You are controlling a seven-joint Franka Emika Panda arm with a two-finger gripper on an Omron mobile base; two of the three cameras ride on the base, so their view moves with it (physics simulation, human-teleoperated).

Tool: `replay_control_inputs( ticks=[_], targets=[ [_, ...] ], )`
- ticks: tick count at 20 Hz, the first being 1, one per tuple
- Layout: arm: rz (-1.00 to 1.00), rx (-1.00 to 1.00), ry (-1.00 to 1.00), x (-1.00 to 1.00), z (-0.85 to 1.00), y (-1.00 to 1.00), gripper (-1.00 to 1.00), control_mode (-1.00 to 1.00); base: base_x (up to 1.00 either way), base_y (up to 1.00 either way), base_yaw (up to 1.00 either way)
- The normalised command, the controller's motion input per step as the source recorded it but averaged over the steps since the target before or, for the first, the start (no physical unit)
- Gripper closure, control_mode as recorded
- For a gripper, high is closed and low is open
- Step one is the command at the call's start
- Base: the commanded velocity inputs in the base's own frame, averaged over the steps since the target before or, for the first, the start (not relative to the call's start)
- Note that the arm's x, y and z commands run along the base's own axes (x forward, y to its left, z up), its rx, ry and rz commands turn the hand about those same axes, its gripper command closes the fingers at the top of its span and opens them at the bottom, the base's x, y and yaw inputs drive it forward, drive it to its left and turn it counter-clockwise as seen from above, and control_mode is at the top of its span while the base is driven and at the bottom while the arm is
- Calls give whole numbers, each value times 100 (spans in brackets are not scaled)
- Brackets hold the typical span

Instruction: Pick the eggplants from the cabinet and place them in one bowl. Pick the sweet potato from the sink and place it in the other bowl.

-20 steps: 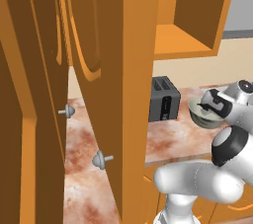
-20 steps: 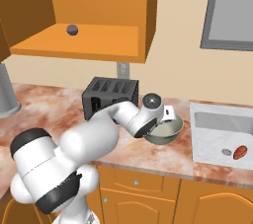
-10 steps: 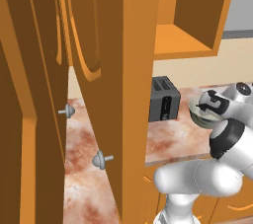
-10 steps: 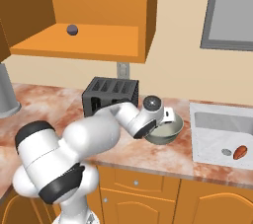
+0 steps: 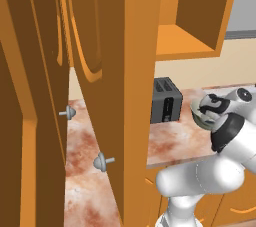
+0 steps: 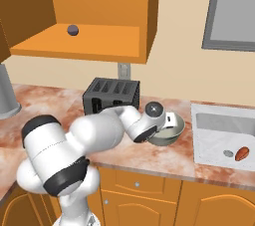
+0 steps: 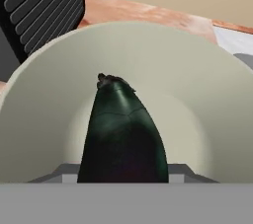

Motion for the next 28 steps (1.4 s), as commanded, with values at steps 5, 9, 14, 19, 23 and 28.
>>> replay_control_inputs(
  ticks=[5,9,14,19,23,28],
  targets=[
    [0,0,0,2,-2,-1,100,-100,0,0,0],
    [0,3,0,16,0,-14,100,-100,0,0,0],
    [0,2,1,21,0,-15,100,-100,0,0,0],
    [0,0,0,7,-5,-14,100,-100,0,0,0],
    [0,0,0,6,-2,-3,-100,-100,0,0,0],
    [0,1,0,6,0,-5,-100,-100,0,0,0]
  ],
)
